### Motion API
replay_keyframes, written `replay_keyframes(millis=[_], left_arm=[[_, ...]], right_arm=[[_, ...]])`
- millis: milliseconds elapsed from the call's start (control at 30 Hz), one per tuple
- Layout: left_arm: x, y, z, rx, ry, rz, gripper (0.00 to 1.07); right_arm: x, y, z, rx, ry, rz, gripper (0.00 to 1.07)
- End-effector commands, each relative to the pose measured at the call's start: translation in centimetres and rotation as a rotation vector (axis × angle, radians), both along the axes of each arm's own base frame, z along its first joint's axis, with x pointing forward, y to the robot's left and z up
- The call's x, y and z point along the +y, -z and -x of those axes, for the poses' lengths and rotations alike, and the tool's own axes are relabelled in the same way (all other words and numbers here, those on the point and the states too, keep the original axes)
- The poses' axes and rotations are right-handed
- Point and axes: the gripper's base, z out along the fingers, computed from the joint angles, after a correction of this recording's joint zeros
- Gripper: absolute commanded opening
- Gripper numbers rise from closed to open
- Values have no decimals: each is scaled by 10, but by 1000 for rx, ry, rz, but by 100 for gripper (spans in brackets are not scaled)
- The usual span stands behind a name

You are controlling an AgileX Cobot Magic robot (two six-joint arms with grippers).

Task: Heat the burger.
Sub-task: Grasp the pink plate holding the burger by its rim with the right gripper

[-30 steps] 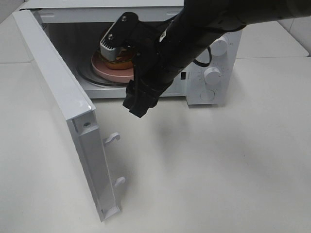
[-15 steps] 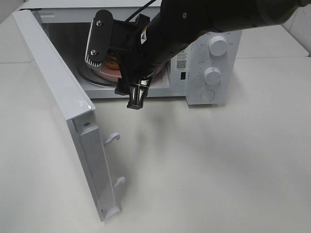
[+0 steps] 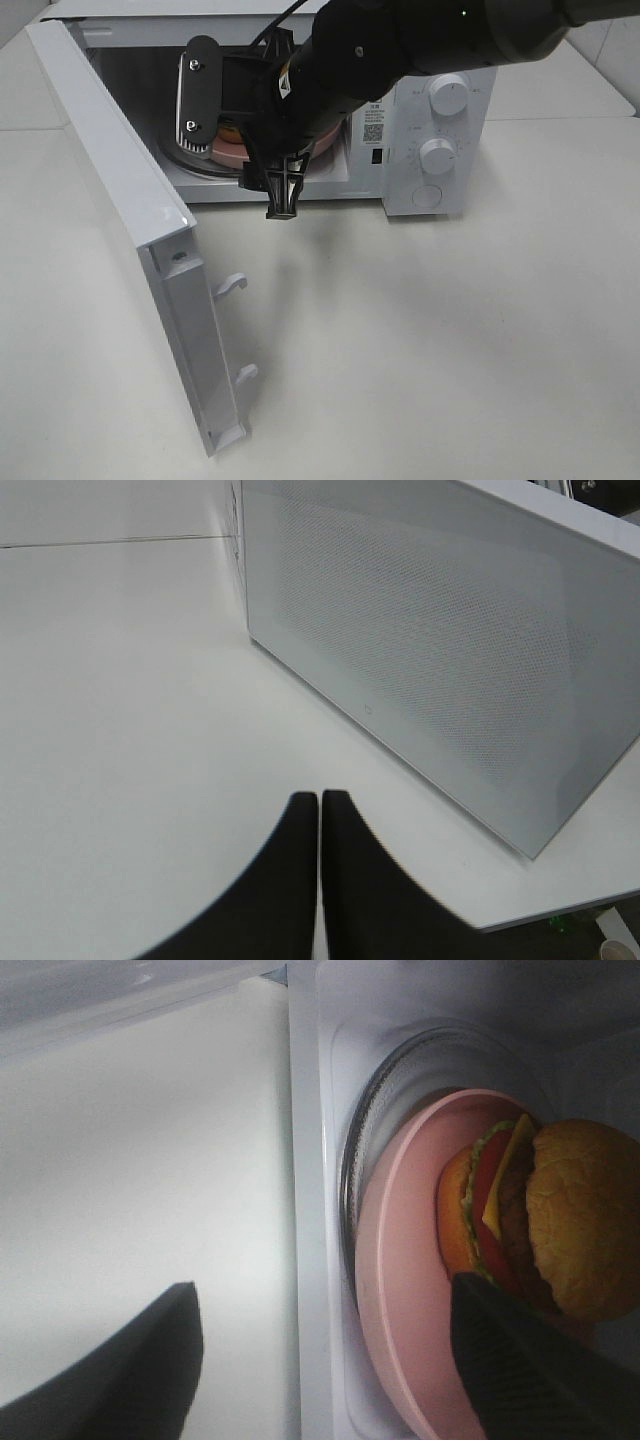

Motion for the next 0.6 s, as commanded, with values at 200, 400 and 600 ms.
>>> replay_keyframes(millis=[200, 400, 600], left_arm=[[0, 0, 0, -13, -1, 5, 0], [0, 0, 0, -13, -1, 5, 0], [0, 0, 0, -13, -1, 5, 0]], right_arm=[[1, 15, -8, -29, -26, 55, 65], [4, 31, -12, -55, -61, 88, 65], [8, 35, -15, -78, -59, 47, 65]])
